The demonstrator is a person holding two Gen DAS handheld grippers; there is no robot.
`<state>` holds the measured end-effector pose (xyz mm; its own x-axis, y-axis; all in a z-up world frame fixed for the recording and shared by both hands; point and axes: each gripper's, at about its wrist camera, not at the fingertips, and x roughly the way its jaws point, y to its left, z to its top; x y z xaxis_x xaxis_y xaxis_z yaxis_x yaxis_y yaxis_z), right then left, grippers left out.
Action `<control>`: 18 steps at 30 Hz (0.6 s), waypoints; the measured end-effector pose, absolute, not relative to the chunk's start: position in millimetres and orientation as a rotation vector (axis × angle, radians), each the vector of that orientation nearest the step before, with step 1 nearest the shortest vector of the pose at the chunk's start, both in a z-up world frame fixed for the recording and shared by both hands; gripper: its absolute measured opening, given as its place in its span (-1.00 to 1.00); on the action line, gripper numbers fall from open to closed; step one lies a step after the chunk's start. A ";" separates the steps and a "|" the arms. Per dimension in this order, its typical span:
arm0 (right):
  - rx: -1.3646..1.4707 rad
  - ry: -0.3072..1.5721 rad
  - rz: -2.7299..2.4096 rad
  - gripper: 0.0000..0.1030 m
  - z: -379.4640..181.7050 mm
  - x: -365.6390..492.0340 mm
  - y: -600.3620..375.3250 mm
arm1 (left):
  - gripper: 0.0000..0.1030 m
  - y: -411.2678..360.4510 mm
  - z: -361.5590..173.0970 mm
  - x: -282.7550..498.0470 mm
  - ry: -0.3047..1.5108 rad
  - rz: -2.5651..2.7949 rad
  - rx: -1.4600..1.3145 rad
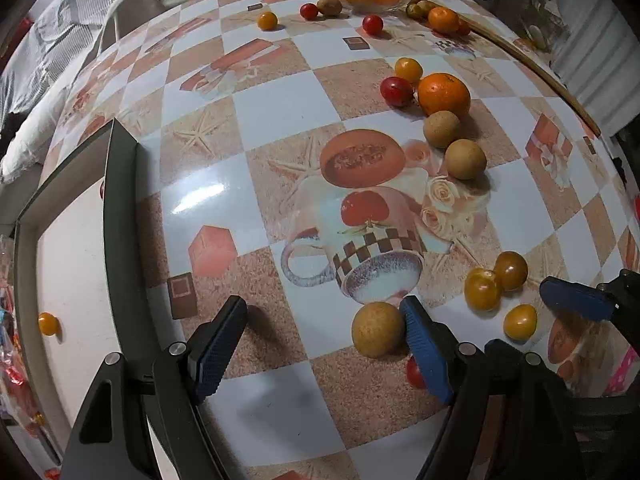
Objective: Organize fruits
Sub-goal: 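Close left gripper on brown round fruit while right gripper closes on yellow cherry tomato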
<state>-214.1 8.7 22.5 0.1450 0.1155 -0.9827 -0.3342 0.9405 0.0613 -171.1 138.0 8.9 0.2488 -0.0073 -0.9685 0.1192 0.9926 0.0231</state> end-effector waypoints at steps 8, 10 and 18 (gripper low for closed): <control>-0.254 1.384 0.334 -0.26 23.8 -213.8 16.6 | 0.28 133.1 11.6 -174.7 1.346 -0.075 0.083; -0.254 1.388 0.349 -0.54 24.6 -212.8 18.0 | -0.04 128.8 13.6 -177.6 1.348 -0.087 0.074; -0.078 1.447 0.360 -0.55 29.7 -195.8 1.5 | -0.50 128.5 21.6 -182.8 1.368 -0.138 -0.030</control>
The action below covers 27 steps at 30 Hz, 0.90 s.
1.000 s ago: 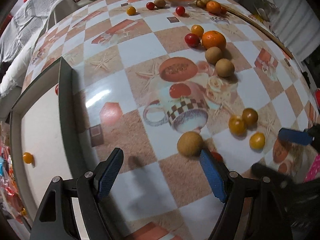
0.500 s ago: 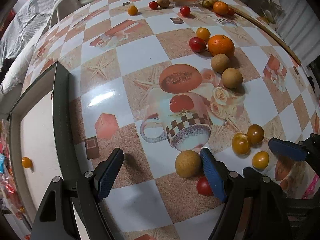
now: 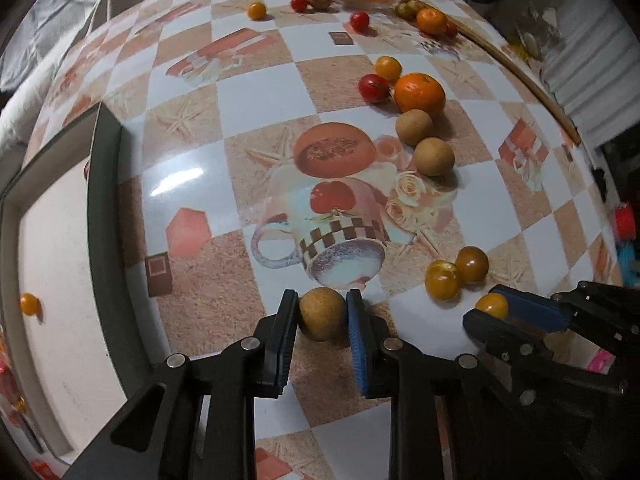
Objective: Organize fruits
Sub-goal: 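Close left gripper on brown round fruit while right gripper closes on yellow cherry tomato, then carry both fruits over the white tray and open both grippers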
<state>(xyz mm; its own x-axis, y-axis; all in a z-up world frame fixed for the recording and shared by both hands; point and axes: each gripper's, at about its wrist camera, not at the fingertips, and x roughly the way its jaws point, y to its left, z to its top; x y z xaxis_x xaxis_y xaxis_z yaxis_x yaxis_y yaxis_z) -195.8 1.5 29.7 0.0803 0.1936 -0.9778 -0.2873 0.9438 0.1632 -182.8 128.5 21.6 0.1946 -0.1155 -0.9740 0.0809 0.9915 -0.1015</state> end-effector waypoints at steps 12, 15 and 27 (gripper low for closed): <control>-0.006 1.445 0.348 -0.54 46.9 -184.0 -9.2 | -0.50 163.1 47.9 -178.2 1.317 -0.110 -0.101; -0.014 1.432 0.355 -0.54 49.6 -170.5 2.8 | -0.50 174.3 55.5 -179.5 1.299 -0.087 -0.124; -0.070 1.383 0.435 -0.54 69.2 -149.8 50.4 | -0.50 236.6 73.4 -189.7 1.241 0.035 -0.210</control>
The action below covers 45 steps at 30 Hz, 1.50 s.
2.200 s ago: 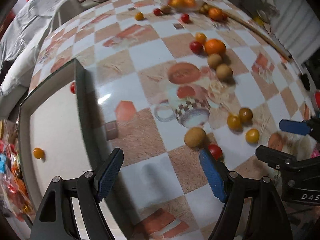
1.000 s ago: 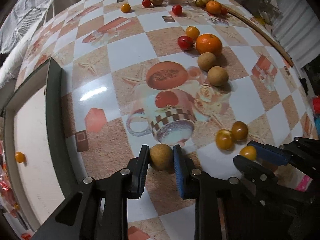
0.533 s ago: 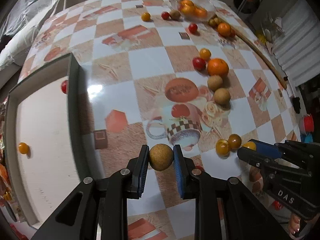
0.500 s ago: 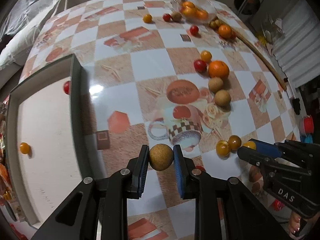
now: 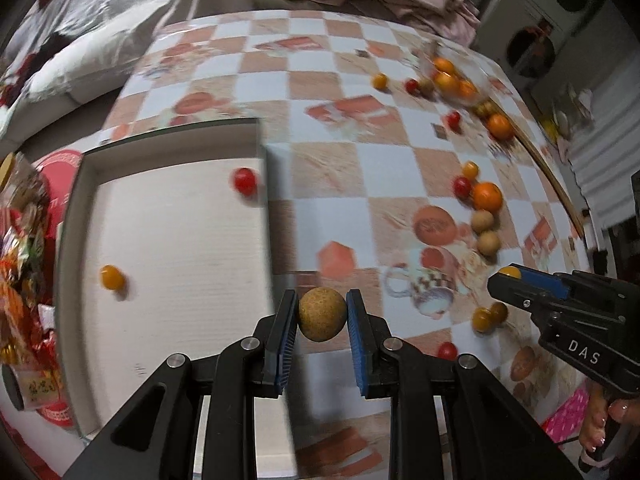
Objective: Organize fruits
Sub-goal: 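Carry both fruits over the white tray and open both grippers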
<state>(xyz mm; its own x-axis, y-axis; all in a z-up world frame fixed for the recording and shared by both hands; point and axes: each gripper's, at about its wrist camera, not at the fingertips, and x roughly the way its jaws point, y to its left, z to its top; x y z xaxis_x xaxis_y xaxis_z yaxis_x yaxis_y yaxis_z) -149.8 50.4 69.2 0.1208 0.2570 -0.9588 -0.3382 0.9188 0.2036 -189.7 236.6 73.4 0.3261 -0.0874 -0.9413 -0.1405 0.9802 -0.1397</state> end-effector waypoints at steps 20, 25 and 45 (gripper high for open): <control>-0.222 1.317 0.669 -0.54 78.0 -138.5 184.4 | -0.50 354.6 64.0 -240.3 1.207 0.321 -0.332; -0.239 1.320 0.722 -0.54 73.6 -137.1 217.6 | -0.50 376.5 53.6 -251.0 1.212 0.374 -0.361; -0.356 1.352 0.780 -0.54 25.4 -127.7 301.8 | -0.49 390.2 17.9 -250.2 1.259 0.442 -0.333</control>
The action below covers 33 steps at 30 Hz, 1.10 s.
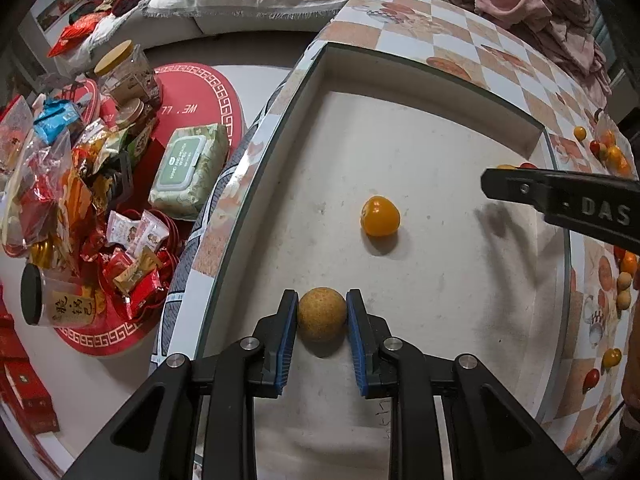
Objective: Organize fruits
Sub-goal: 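Carry both fruits over the white tray and open both grippers, then move both open tools back over the fruits on the table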
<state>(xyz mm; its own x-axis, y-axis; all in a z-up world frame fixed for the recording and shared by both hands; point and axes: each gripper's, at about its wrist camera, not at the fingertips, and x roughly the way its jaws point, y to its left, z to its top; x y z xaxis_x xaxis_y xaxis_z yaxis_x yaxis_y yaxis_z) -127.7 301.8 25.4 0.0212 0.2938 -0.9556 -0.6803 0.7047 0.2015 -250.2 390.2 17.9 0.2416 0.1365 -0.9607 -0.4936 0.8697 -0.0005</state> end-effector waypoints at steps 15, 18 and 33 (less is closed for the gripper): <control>-0.436 1.306 0.809 -0.20 15.2 -141.1 310.8 | 0.54 379.5 21.2 -249.7 1.246 0.451 -0.226; -0.445 1.308 0.811 0.14 14.5 -143.5 312.0 | 0.53 377.3 20.1 -249.2 1.255 0.442 -0.227; -0.303 1.291 0.801 0.54 51.5 -137.3 276.8 | 0.54 361.5 30.7 -245.2 1.278 0.416 -0.178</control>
